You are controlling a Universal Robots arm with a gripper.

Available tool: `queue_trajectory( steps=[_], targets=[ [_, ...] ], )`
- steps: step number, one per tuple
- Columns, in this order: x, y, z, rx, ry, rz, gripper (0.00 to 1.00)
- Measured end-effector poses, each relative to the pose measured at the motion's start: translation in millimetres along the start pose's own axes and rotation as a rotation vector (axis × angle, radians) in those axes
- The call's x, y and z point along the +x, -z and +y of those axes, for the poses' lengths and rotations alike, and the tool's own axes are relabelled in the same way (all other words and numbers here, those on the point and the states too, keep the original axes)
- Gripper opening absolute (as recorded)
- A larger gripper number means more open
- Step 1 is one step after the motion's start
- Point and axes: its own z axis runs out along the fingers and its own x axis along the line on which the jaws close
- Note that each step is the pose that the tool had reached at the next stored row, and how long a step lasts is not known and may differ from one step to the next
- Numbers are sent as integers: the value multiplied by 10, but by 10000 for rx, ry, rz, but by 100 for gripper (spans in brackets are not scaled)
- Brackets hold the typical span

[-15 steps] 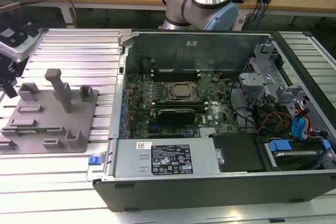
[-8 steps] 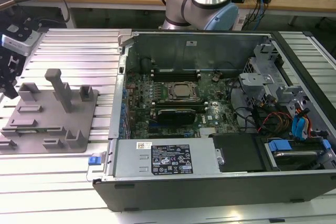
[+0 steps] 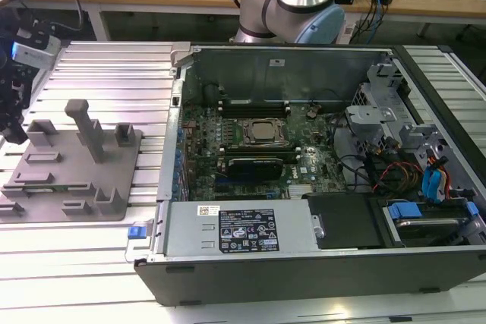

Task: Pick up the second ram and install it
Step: 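Pick up the second ram and move it above second insertion slot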

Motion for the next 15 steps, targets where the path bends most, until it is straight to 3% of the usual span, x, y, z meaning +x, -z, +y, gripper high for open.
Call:
queue_trajectory(
  steps=[8,10,12,15],
  targets=[
    [-1,-11,0,128,2469,77,8],
    [-1,-12,0,150,2894,90,8],
    [-1,-15,0,153,2927,90,8],
    [-2,-48,-1,132,2515,78,8]
  ],
)
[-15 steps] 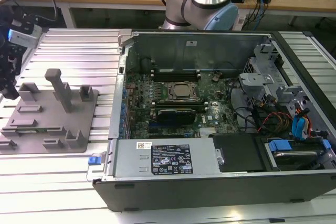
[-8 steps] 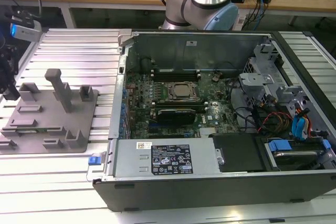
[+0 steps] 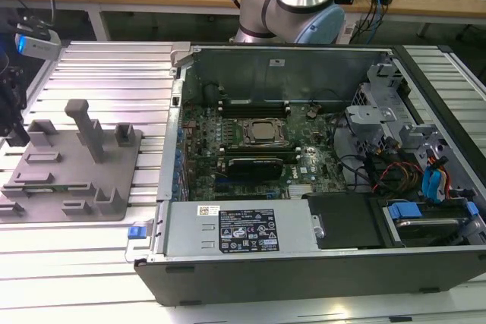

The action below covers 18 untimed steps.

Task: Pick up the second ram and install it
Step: 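Pick up the second ram and move it above second insertion slot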

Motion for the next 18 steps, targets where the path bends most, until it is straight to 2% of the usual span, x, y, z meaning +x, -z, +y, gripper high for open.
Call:
queue_trajectory(
  steps=[6,11,13,18],
  targets=[
    [0,-98,-2,-25,-460,-14,8],
    [14,-145,-2,-31,-566,-17,8],
    [18,-188,-1,-31,-584,-18,8],
    [19,-226,-1,-30,-584,-19,8]
  ],
)
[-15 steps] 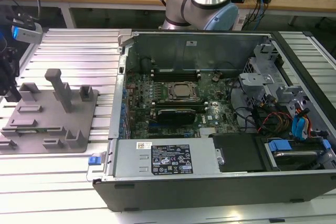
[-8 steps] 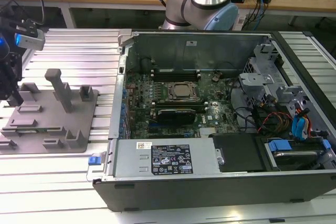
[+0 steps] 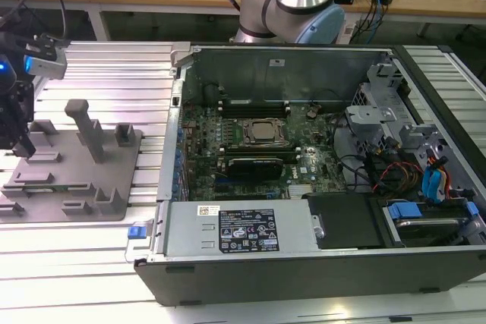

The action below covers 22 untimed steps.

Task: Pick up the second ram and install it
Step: 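Pick up the second ram and move it above second insertion slot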

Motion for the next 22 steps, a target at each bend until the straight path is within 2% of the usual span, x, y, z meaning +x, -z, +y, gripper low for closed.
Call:
queue_trajectory(
  steps=[3,11,16,20,22],
  targets=[
    [3,-74,0,-1,0,1,8],
    [12,-162,1,-2,1,2,8],
    [51,-289,7,-1,0,1,8],
    [72,-361,9,-1,0,1,8],
    [73,-361,9,-2,0,2,8]
  ],
)
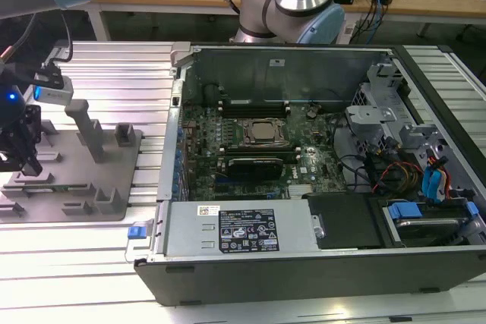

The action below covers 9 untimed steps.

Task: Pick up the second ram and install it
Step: 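Pick up the second ram and move it above second insertion slot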

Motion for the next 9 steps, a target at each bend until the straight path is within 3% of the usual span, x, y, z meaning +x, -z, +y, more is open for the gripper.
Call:
queue_trajectory(
  steps=[5,9],
  targets=[
    [1,-27,-1,0,11,1,8],
    [4,-107,-4,7,26,-2,8]
  ],
)
